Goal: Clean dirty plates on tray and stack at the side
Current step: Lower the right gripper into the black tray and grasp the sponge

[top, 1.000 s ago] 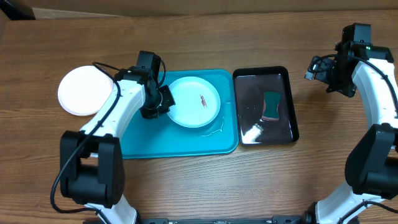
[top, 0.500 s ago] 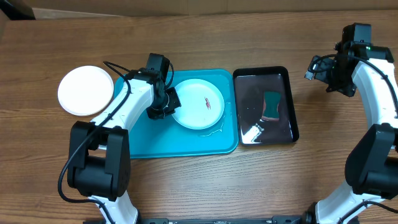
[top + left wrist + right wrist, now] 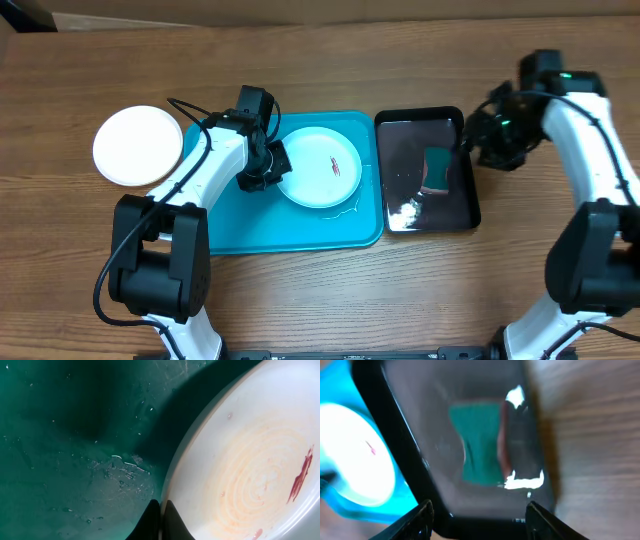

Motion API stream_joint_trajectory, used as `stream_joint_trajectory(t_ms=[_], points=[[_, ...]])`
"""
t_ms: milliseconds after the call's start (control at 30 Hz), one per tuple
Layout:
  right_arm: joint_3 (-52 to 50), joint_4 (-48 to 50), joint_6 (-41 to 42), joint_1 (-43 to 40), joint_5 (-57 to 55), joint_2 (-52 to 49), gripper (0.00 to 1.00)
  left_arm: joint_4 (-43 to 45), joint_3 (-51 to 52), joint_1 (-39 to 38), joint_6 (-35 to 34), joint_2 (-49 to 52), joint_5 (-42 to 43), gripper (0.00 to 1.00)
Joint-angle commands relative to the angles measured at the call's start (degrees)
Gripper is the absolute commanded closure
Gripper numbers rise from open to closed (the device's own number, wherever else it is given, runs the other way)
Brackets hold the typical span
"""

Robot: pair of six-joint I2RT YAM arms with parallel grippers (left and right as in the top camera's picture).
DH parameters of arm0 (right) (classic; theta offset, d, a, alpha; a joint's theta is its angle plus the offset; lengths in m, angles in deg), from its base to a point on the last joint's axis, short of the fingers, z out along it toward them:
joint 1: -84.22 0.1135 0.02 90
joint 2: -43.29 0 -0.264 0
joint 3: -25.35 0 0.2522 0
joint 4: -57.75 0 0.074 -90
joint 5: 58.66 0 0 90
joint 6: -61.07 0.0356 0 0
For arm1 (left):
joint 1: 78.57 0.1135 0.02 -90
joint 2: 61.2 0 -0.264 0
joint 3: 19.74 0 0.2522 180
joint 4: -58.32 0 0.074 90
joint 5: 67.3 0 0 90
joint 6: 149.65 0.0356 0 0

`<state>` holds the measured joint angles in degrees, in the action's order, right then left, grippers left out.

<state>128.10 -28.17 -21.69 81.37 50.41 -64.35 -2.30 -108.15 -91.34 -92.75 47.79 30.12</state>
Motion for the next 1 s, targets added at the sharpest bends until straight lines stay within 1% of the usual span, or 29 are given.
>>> stream_joint_trajectory(t_ms=[0, 100, 233, 267, 333, 400, 567, 667, 700, 733, 767, 800, 833, 867, 900, 933, 967], points=[[0.35, -1.27, 0.28, 5.79, -10.73, 1.11, 0.39, 0.09, -0.35, -0.44, -0.11, 0.46, -0.35, 0.96], [-1.03, -0.24, 0.24, 9.33, -15.23, 1.11, 0.38, 0.04, -0.35, -0.44, -0.11, 0.46, -0.35, 0.96], [-5.73, 5.55, 0.48, 12.52, -20.39, 1.11, 0.37, 0.02, -0.35, -0.44, -0.11, 0.46, -0.35, 0.96], [-7.23, 7.43, 0.46, 12.79, -20.81, 1.11, 0.35, -0.02, -0.35, -0.44, -0.09, 0.46, -0.35, 0.96], [-10.25, 11.69, 0.46, 12.92, -20.96, 1.11, 0.34, -0.04, -0.35, -0.44, -0.09, 0.46, -0.35, 0.96], [-14.69, 19.41, 0.44, 12.92, -20.96, 1.11, 0.34, -0.04, -0.35, -0.44, -0.09, 0.46, -0.35, 0.96], [-18.62, 27.52, 0.42, 12.92, -18.62, 1.11, 0.35, -0.04, -0.35, -0.44, -0.09, 0.46, -0.35, 0.96], [-19.45, 29.07, 0.42, 12.94, -17.0, 1.11, 0.43, -0.04, -0.35, -0.44, -0.09, 0.46, -0.35, 0.96], [-19.74, 29.4, 0.42, 12.94, -17.03, 1.11, 0.51, -0.04, -0.35, -0.44, -0.09, 0.46, -0.35, 0.96], [-20.11, 29.83, 0.39, 12.92, -17.05, 1.11, 0.76, -0.04, -0.35, -0.44, -0.09, 0.46, -0.35, 0.96], [-20.48, 30.18, 0.39, 12.92, -17.05, 1.11, 0.91, -0.07, -0.35, -0.44, -0.09, 0.46, -0.35, 0.96], [-20.7, 30.34, 0.42, 12.92, -17.05, 1.11, 0.96, -0.04, -0.35, -0.44, -0.09, 0.46, -0.35, 0.96], [-20.94, 30.51, 0.42, 12.92, -17.05, 1.11, 0.96, -0.04, -0.35, -0.44, -0.09, 0.46, -0.35, 0.96], [-21.14, 30.71, 0.42, 12.92, -17.03, 1.11, 0.77, -0.04, -0.35, -0.44, -0.09, 0.46, -0.35, 0.96], [-21.18, 30.77, 0.44, 12.92, -17.03, 1.11, 0.37, -0.07, -0.35, -0.44, -0.09, 0.46, -0.35, 0.96], [-21.18, 30.95, 0.42, 12.92, -17.05, 1.11, 0.18, -0.04, -0.35, -0.44, -0.09, 0.46, -0.35, 0.96], [-21.18, 31.15, 0.42, 12.92, -17.05, 1.11, 0.17, -0.04, -0.35, -0.44, -0.09, 0.46, -0.35, 0.96]])
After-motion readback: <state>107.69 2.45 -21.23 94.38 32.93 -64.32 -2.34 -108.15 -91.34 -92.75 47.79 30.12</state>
